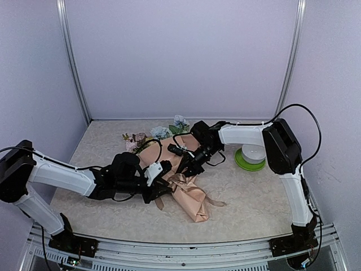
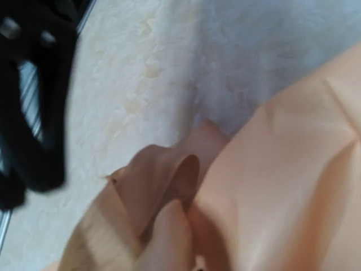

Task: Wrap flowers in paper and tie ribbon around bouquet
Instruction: Cross the half-tied ribbon over the folded bouquet.

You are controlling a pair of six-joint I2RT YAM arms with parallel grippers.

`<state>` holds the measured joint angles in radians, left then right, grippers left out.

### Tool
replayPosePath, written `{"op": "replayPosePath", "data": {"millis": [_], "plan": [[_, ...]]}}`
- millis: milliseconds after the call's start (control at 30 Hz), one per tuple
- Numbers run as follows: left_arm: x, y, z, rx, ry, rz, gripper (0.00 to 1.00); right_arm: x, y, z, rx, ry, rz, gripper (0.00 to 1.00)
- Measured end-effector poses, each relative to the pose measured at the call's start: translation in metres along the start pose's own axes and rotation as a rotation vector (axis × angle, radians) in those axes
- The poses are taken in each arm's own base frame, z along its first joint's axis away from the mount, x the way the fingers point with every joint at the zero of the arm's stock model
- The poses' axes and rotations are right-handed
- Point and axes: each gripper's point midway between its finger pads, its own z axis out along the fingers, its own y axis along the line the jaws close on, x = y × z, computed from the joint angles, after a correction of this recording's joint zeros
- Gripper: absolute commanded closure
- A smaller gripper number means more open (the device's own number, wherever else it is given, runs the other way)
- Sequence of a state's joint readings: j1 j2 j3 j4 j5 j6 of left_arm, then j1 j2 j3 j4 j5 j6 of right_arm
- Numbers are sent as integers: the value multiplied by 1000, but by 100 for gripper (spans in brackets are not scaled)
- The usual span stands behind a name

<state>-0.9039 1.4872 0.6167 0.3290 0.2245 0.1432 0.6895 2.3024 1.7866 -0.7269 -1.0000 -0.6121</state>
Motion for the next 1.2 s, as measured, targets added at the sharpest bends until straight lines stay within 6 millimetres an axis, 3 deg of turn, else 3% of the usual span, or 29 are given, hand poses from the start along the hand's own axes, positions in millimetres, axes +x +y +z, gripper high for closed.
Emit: {"op": "replayPosePath", "data": {"millis": [233,900,1033,1200], "plan": [[12,8,22,-12,14,-12,73,6,4,4,-49,0,0,85],[11,18,41,26,-19,-78,75,-6,21,2,-168,-101,-14,89],[12,20,41,25,-20,-91,75,-3,12,4,-129,-86,5,85],[12,21,41,20,-20,-97,74,15,11,0,-45,-64,74,82]]}}
